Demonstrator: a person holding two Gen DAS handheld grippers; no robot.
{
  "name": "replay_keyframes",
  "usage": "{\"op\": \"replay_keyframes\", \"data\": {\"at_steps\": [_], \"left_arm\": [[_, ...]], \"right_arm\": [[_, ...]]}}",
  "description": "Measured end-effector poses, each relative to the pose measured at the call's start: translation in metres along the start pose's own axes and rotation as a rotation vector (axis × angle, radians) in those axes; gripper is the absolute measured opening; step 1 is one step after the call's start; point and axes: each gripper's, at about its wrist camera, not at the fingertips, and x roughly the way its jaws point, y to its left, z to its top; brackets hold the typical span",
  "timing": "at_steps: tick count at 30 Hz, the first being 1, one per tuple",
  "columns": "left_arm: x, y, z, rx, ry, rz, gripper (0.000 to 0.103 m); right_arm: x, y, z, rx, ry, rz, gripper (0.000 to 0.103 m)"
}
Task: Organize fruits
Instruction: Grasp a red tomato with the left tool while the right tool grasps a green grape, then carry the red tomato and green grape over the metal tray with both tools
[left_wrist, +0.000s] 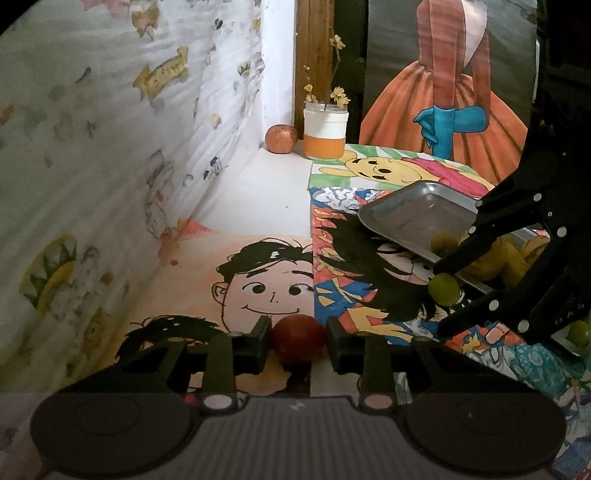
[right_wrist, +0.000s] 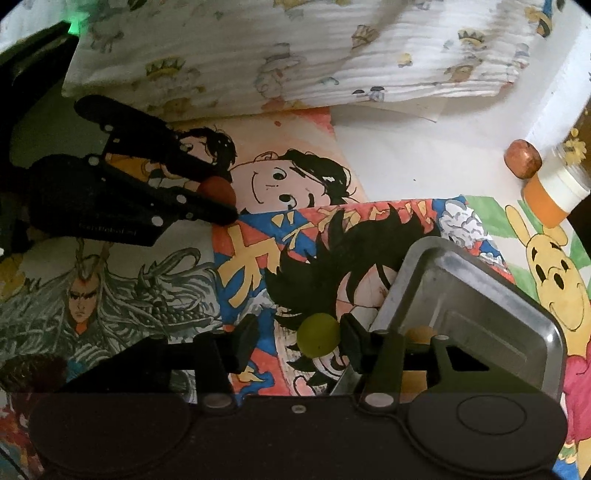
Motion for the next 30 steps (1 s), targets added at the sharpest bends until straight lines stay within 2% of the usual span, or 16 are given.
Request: {"op": "replay_keyframes", "data": {"at_steps": [6,10,14,18,30], "left_arm": [[-0.005,-0.006,-0.002,0.026,-0.017,0.013,0.034],[-0.009,-0.009,-0.002,0.027,-0.023,-0.001,0.034],[-0.011,-0.013,-0.002,0.032,-0.024,-0.022,0.034],[-0.012,-0.017,-0.003,0.027,-0.016,-0.052,0.034],[-0.009,-0.022,-0.004,0.029,0.008,-0.075,0.034]], "right_arm": [[-0.008,-0.006,-0.003,0.057,-0.045,0.05,0.05],[-0.004,-0.006,-0.004,0.054,-0.032,0.023,0.05],[0.002,-0.007,-0.005,0.051,-0.014,-0.009,0.041],[0.001,-0.001,-0.006,0.03,-0.013,-0.04,0.038],[-0.001,-0.004,-0.009,0.079,-0.038,-0.055,0.027]]}}
